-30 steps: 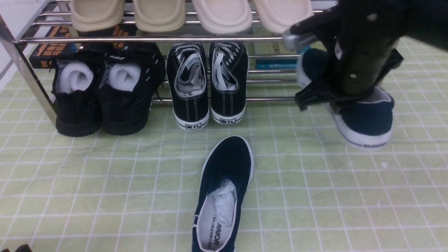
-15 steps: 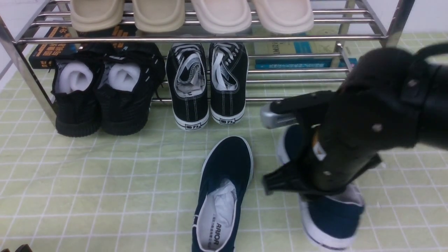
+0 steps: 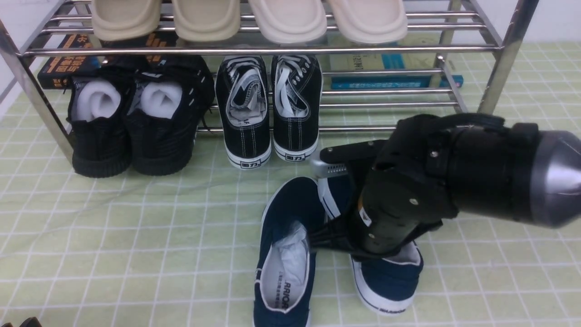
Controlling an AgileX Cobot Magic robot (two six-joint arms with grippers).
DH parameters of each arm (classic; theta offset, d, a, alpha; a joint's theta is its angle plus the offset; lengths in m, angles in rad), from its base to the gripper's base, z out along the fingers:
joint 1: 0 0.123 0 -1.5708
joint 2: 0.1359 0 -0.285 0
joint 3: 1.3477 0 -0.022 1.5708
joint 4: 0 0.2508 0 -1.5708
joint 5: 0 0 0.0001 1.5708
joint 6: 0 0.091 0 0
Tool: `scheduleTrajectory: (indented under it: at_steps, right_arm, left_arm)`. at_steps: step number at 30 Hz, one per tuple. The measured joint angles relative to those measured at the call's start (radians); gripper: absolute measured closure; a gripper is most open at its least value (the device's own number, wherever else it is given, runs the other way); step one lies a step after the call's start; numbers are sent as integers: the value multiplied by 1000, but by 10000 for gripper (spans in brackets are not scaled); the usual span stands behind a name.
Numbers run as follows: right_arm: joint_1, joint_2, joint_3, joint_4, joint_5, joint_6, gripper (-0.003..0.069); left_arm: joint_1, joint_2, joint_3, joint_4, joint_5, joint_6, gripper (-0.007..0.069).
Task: Take the shoes off the shelf with your hand from the green coffee tablecloth.
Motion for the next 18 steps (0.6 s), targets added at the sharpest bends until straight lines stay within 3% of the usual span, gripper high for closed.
scheduleTrajectory:
  at_steps: [18]
  right_arm:
    - [-1, -62, 0, -25, 54, 63, 619]
  left_arm:
    - [0, 0, 0, 0, 0, 0, 383]
